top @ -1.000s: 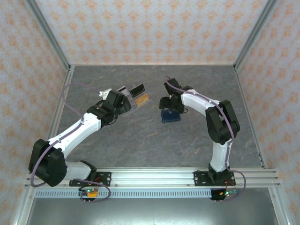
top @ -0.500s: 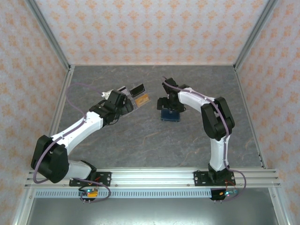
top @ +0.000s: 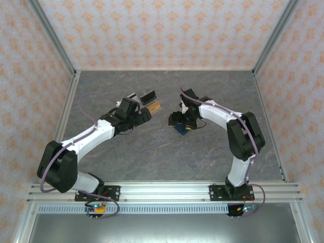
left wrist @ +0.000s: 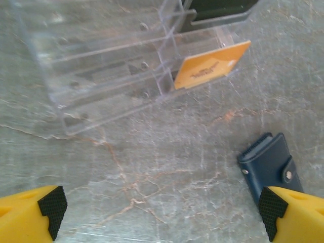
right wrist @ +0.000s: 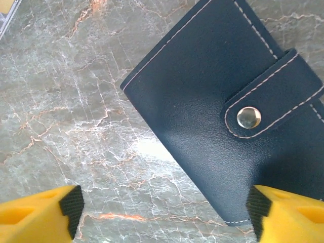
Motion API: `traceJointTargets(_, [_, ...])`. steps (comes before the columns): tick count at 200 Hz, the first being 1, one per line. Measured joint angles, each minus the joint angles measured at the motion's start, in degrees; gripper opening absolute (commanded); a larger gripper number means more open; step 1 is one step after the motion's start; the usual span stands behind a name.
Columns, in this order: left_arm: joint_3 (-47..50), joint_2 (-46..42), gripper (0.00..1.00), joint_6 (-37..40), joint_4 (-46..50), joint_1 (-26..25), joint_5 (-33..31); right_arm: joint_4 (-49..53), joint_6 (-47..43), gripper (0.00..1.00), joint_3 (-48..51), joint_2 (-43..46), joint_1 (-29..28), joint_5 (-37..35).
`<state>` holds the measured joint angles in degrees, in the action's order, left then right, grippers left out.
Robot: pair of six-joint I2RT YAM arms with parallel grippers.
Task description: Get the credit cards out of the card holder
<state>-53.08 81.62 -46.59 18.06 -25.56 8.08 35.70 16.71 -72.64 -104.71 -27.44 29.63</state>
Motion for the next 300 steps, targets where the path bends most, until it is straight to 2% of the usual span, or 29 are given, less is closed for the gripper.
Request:
traceJointTargets(18, [0.00, 1.92, 0.93, -0.59, -2.58, -1.16, 2.97, -0.50, 0.13, 0.76, 0.55, 0.26, 0.96, -1.44])
traceJointTargets(54, [-0.02, 7.06, 0.85, -2.95, -7.78, -3.85, 7.58, -0.83, 0.66, 0.64, 0.74, 0.94, 3.26, -9.38])
traceJointTargets(73, [-0.13, 10.12, 0.84, -4.13, -10.27, -4.96, 9.14, -0.83, 0.74, 0.61, 0.52, 0.44, 3.93, -11.69])
traceJointTargets(121, [-2.43, 16.37, 0.71, -6.67, -14.12, -6.54, 12.35, -0.85, -0.02, 0.49, -0.68, -3.13, 4.13, -11.58])
traceJointTargets(160, [-3.43, 19.39, 0.60, -8.35, -17.57, -6.71, 14.75, -0.87, -0.57, 0.39, -1.18, -3.80, 4.13, -8.55])
traceJointTargets(201, [-4.70, 22.12, 0.51, -9.44, -19.45, -6.71, 16.98, -1.62, -0.50, 0.37, -0.85, -4.42, 4.13, -2.84])
traceJointTargets(226, [-6.10, 24.13, 0.42, -9.57, -20.09, -6.71, 18.25, -1.97, -0.50, 0.35, -0.79, -4.76, 4.15, -1.25])
traceJointTargets(300, [-9.86, 29.05, 0.38, -9.33, -20.28, -6.71, 21.40, -2.14, -0.96, 0.34, -0.81, -5.18, 4.15, -0.61])
